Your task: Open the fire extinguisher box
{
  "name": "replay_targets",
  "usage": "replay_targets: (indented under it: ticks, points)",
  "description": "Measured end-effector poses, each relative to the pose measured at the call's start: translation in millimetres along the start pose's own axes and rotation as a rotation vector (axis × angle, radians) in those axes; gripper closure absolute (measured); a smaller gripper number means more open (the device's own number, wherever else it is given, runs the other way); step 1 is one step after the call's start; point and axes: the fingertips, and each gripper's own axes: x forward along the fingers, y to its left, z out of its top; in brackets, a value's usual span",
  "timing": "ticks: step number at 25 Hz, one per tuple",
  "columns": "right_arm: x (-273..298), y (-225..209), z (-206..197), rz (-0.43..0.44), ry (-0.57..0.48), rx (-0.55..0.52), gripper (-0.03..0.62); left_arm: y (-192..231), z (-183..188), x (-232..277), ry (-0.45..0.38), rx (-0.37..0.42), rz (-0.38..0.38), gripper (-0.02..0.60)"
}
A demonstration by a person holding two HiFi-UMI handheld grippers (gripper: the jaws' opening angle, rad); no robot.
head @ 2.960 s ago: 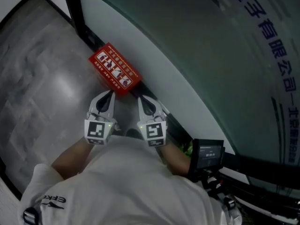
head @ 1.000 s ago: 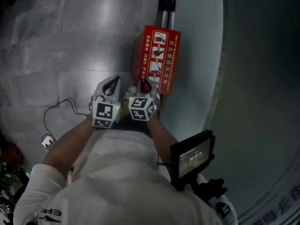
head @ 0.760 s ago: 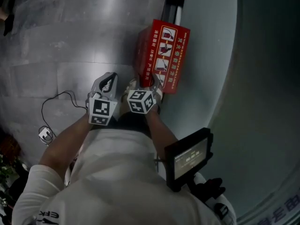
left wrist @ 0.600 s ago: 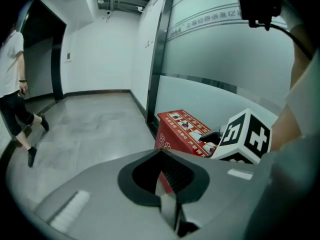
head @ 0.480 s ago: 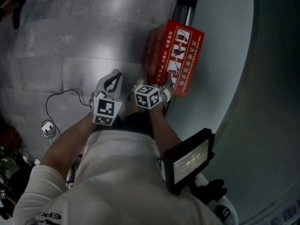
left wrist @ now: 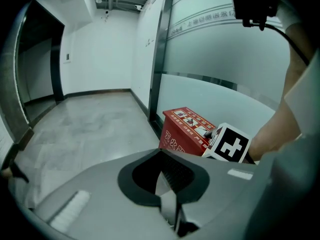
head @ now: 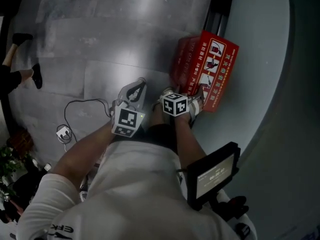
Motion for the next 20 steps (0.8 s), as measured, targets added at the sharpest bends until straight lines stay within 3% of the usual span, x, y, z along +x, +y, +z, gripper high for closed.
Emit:
replay_targets:
  ticks: [9, 20]
  points:
    - [-14, -1, 6, 0.006, -0.018, 0.018, 0.212, -4, 11, 0, -0.026, 0.023, -0.018, 0.578]
    - [-41, 2, 15, 0.021, -0.082, -0.002, 0.316, -10, 15, 14, -0.060, 0.042, -0.065, 0.578]
